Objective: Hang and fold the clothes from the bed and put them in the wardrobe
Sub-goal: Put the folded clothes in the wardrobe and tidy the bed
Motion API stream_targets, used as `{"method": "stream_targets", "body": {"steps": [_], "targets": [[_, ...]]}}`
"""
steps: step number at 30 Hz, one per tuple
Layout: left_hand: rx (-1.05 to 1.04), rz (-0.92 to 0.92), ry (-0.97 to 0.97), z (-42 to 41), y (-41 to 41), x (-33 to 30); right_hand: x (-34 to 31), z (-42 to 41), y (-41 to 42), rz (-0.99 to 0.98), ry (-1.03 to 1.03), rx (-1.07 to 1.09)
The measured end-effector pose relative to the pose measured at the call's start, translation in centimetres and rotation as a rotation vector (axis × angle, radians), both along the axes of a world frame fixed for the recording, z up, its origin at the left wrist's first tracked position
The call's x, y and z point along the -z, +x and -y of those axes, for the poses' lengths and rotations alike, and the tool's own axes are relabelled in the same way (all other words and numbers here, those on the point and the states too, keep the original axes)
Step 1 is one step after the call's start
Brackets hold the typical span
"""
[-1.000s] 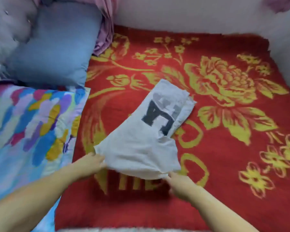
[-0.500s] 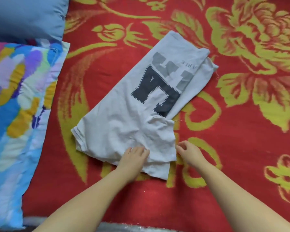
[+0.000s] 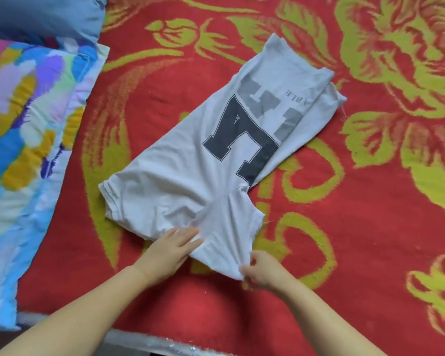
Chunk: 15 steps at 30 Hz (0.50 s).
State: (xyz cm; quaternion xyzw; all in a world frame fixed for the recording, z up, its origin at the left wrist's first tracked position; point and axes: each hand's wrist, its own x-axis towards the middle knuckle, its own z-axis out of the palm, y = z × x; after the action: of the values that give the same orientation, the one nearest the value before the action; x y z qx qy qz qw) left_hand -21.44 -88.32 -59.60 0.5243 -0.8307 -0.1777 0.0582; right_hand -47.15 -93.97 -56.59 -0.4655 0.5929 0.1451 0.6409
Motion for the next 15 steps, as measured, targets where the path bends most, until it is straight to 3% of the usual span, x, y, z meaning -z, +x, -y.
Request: {"method": "stream_targets", "body": {"steps": [3,5,8,11,15], "targets": [[0.024,0.132,0.027,0.6,-0.7,0.5,0.5,2.0,-0.4,-0.01,0.097,-0.234],[-0.001,0.147,0.03,2.4,-2.0,0.1,-0.1,6.0,-1.2,-0.008,0.049,-0.283],[-0.026,0.043,-0.083,7.5,-5.5,-0.8,-1.3,14.8,-3.3,-0.074,-0.219,-0.087],[-0.202,-0.033,-0.198,15.0,-10.9,-0.8,-1.7,24.5,-5.3,-0.034,-0.432,0.205],[-0.521,0.075,-0.154,22.0,-15.1,2.2,-1.8,35.2,-5.1,0.087,-0.597,0.388]]}}
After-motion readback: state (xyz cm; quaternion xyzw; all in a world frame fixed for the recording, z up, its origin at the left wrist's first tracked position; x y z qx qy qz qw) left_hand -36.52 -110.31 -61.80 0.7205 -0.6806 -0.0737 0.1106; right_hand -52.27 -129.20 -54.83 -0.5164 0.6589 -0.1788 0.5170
